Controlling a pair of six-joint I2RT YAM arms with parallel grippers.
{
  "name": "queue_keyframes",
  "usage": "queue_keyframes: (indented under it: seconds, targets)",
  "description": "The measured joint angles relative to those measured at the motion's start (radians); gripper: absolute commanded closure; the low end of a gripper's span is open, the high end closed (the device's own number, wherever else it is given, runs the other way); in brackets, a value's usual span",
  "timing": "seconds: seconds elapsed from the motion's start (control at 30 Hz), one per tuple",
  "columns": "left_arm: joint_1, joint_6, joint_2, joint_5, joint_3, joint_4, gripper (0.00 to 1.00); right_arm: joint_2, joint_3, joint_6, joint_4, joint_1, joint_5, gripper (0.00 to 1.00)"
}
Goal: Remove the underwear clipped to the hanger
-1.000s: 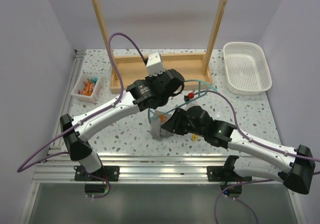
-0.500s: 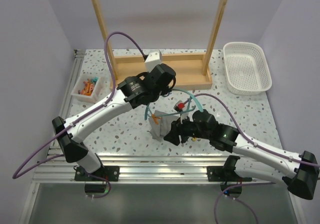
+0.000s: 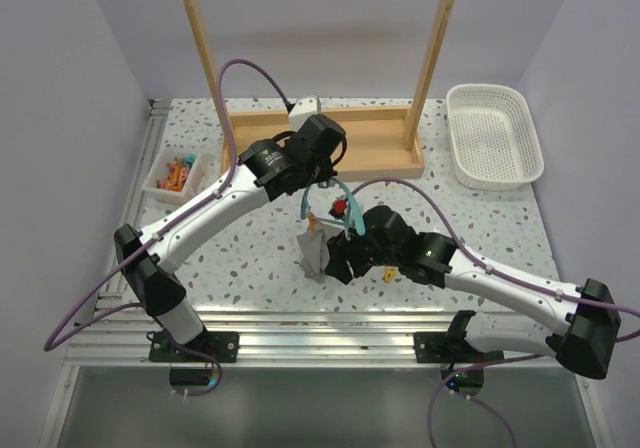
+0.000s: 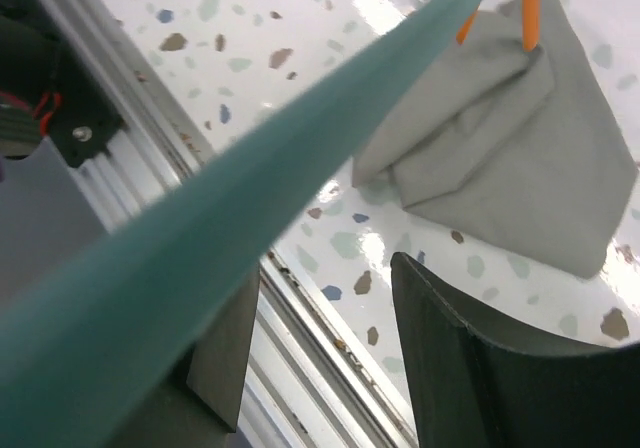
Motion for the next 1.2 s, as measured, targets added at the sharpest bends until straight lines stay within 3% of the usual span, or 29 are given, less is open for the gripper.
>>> queue_keyframes:
  seconds: [0.23,0.53,0.67,0.83,0.97,1.0,1.2]
  targets:
    - [-0.002,-0.003,0.000,-0.041,0.000,0.004,1.00,0.027,0.013,0.161,-0.087,0.014,0.198,0.33]
    - [0.000,-0.023,-0.002,-0.045,-0.004,0.017,1.00,-0.080,-0.002,0.445,-0.116,0.020,0.386,0.23]
    - [0.014,-0.018,-0.005,0.004,-0.003,0.016,1.00,-0.129,-0.050,0.361,-0.036,0.019,0.383,0.23]
    - [0.116,0.031,0.012,0.208,0.044,-0.009,1.00,-0.245,-0.160,0.139,0.132,0.017,0.287,0.20]
    - [0.195,0.064,0.016,0.299,0.070,-0.008,1.00,-0.379,-0.192,0.056,0.174,0.018,0.312,0.04]
    - [0.206,0.068,0.014,0.314,0.069,-0.008,1.00,-0.404,-0.192,0.055,0.187,0.018,0.341,0.04]
    - [0.216,0.078,0.006,0.376,0.061,-0.006,1.00,-0.321,-0.095,0.032,0.161,0.014,0.401,0.03]
